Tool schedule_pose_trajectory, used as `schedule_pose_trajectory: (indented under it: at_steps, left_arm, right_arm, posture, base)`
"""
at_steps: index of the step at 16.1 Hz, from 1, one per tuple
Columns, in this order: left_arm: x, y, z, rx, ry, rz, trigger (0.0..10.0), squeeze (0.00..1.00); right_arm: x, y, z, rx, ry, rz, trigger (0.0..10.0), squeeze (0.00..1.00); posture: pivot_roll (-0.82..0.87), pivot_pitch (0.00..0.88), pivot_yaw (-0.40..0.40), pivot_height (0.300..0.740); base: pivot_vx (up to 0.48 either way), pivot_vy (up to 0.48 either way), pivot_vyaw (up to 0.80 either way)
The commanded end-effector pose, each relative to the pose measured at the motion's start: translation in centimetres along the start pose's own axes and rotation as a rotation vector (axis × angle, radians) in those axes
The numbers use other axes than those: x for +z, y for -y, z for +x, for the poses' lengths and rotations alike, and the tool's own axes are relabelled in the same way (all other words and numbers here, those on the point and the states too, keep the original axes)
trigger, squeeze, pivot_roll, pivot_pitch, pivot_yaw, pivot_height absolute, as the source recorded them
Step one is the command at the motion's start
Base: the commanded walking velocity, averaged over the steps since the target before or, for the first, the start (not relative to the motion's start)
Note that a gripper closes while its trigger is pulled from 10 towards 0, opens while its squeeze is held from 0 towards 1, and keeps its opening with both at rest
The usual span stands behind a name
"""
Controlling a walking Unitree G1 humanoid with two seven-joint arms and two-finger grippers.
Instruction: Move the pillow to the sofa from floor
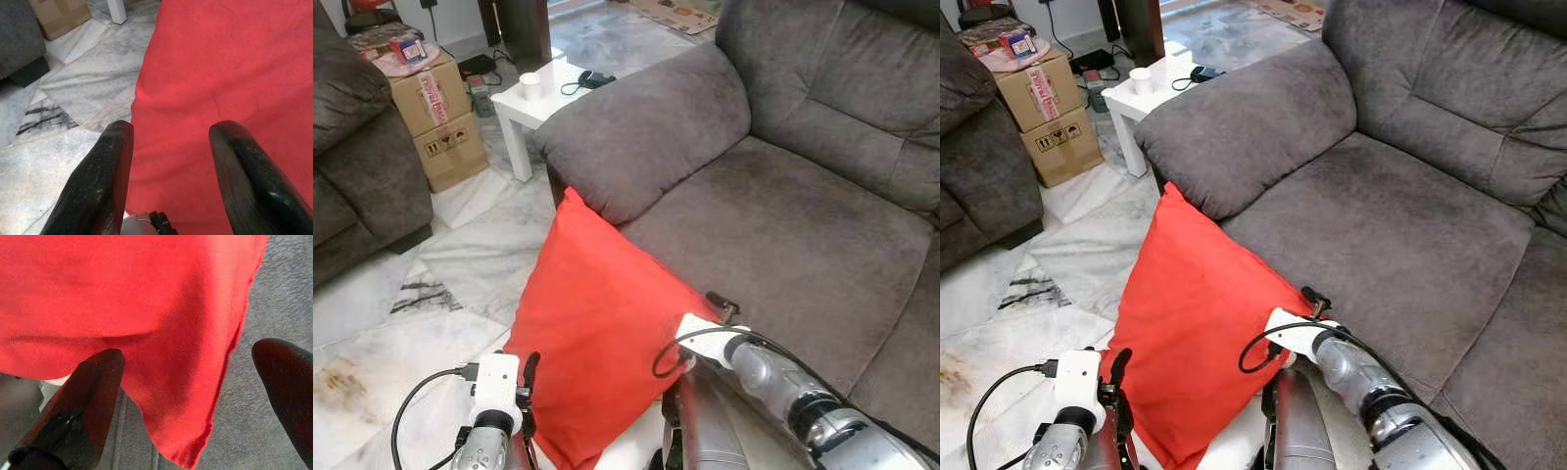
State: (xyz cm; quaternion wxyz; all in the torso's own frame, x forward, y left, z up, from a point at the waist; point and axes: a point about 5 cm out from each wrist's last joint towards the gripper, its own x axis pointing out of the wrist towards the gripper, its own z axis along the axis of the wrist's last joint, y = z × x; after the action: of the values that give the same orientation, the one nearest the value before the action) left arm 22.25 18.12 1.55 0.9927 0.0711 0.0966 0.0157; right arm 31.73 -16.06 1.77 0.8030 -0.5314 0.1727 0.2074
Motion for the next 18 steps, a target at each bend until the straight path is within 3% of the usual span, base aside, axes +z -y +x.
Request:
schedule_pose_trajectory:
  at_steps: [1, 5, 7, 8, 9, 18]
  left_arm:
    - [0.3, 0.0, 0.0, 0.000, 0.003, 0.027, 10.0, 0.00]
    - [0.4, 0.0, 0.0, 0.005, 0.007, 0.031, 10.0, 0.00]
    - [0.4, 0.0, -0.2, 0.010, 0.003, 0.033, 10.0, 0.00]
    - [0.3, 0.1, -0.2, 0.012, 0.003, 0.032, 10.0, 0.00]
    - [0.3, 0.1, -0.3, 0.013, 0.002, 0.032, 10.0, 0.00]
    - [0.5, 0.3, -0.1, 0.015, 0.004, 0.035, 10.0, 0.00]
  right_arm:
    - [0.1, -0.1, 0.1, -0.004, -0.017, -0.014, 10.0, 0.00]
    - [1.3, -0.9, 0.3, 0.012, -0.001, -0.011, 10.0, 0.00]
    - [1.3, -1.4, 0.3, 0.024, -0.010, 0.034, 10.0, 0.00]
    - [1.3, -1.4, 0.3, 0.011, -0.008, 0.075, 0.0, 0.00]
    - [1.2, -1.4, 0.2, 0.005, -0.009, 0.109, 0.0, 0.00]
    - [0.3, -1.9, 0.0, -0.007, -0.043, 0.125, 0.0, 0.00]
  posture:
    - [0.01, 0.172, -0.088, 0.557]
    - [0.03, 0.180, -0.098, 0.557]
    - [0.03, 0.182, -0.101, 0.557]
    - [0.04, 0.187, -0.106, 0.557]
    - [0.04, 0.187, -0.106, 0.557]
    - [0.03, 0.189, -0.107, 0.557]
  base:
    - [0.000, 0.000, 0.00]
    - [0.000, 0.000, 0.00]
    - [0.000, 0.000, 0.00]
    - [0.000, 0.000, 0.00]
    - [0.000, 0.000, 0.00]
    - [0.000, 0.000, 0.00]
